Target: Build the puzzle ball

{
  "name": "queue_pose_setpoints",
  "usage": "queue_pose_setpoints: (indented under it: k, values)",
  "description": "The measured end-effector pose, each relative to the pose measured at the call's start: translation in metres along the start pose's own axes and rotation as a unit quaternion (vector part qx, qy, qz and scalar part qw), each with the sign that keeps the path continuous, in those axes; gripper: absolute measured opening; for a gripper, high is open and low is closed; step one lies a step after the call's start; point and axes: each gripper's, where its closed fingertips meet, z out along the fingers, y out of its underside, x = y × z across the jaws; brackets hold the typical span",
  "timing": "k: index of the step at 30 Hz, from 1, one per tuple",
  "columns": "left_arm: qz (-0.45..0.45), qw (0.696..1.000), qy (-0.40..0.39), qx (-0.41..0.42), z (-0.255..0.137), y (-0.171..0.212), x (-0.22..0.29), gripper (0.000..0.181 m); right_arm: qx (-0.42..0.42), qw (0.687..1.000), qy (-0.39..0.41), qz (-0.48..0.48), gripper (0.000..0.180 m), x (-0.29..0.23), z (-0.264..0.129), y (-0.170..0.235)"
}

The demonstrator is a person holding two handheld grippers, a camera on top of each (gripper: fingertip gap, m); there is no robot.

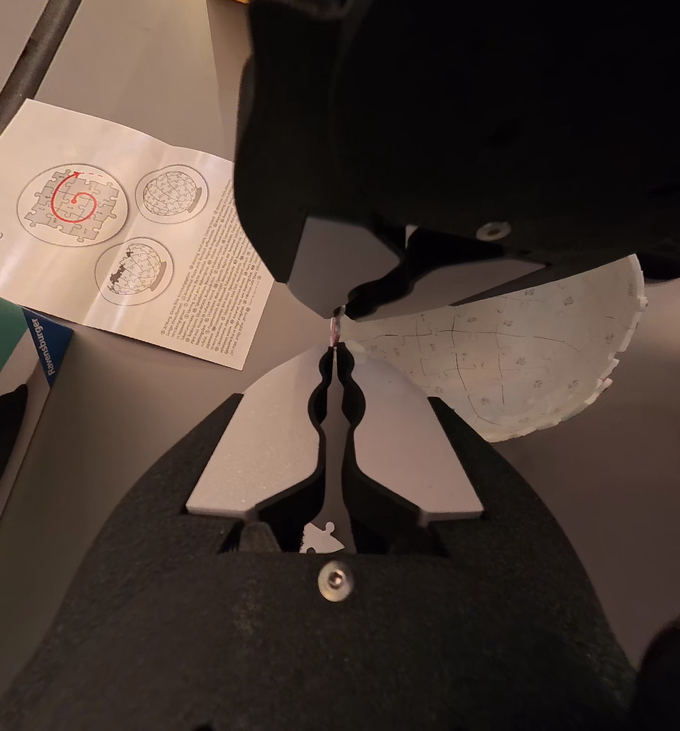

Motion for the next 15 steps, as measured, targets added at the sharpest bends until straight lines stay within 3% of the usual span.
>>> queue_pose_setpoints:
  k: [15]
  values:
    - [0.002, 1.0, -0.01, 0.001, -0.0003, -0.0005, -0.0012, 0.0, -0.003, 1.0, 0.007, -0.004, 0.012, 0.0007, -0.0018, 0.0009]
